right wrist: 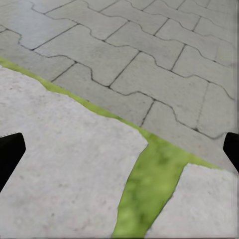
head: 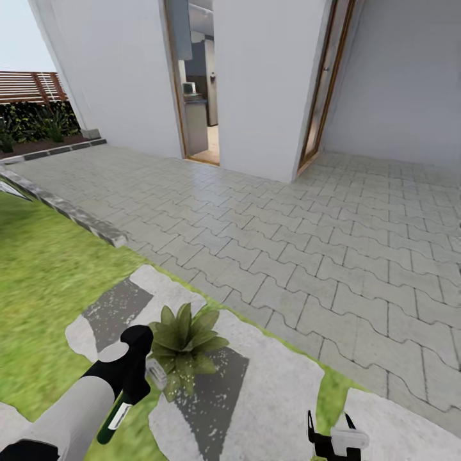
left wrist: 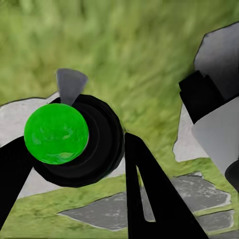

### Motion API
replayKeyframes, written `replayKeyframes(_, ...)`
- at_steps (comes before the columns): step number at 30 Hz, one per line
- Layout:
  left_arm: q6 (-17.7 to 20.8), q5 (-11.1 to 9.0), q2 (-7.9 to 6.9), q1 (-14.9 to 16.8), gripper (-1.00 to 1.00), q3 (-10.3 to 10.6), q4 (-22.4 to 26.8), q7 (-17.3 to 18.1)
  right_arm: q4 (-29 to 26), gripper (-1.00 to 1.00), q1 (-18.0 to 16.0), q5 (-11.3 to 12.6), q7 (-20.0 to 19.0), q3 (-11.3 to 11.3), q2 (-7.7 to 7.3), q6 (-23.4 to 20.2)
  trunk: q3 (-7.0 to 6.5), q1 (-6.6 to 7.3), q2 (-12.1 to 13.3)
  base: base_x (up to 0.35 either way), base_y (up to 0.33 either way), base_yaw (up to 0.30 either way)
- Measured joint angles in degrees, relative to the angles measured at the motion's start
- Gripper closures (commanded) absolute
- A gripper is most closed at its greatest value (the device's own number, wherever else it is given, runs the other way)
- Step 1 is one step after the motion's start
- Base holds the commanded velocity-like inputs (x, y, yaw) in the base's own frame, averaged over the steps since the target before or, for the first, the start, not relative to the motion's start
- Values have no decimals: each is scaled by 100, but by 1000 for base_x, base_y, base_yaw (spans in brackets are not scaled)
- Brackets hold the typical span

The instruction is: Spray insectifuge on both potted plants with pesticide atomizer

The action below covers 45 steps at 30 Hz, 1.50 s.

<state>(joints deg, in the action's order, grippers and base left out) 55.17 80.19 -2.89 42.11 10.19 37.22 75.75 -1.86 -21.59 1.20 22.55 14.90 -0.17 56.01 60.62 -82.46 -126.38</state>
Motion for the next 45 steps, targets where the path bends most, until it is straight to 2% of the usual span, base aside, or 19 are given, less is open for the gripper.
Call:
replayKeyframes(7,6,-17,0,3,100,-11,41,-60,-1,-100,0,1,-1,-1,0,-3,0,0,0,-43,262,-12)
replayKeyframes(9,9,-79,30,1,100,-14,10,-42,1,-100,0,-3,-1,4,1,-2,0,1,0,-2,104,0)
replayKeyframes(16,3,-92,70,2,100,-17,44,-42,-2,-100,-1,0,0,0,0,0,15,0,0,0,16,0)
replayKeyframes(22,4,-93,66,-1,100,-19,61,-45,-2,-100,-1,0,0,0,0,0,65,0,0,0,0,0)
replayKeyframes(26,4,-94,65,0,100,-26,67,-50,1,-100,-1,1,0,-4,0,0,170,-87,-159,0,0,0)
replayKeyframes(31,3,-92,31,4,100,-19,82,-51,-2,-100,-1,0,0,-8,0,0,180,-88,-160,0,0,-10)
replayKeyframes(35,2,-83,17,6,100,-11,83,-59,-4,-100,1,-1,1,-7,0,-1,181,-88,-160,0,37,-217)
replayKeyframes(45,2,-32,53,3,100,37,85,-67,-9,-100,0,8,0,-9,0,-3,181,-90,-160,-74,269,-231)
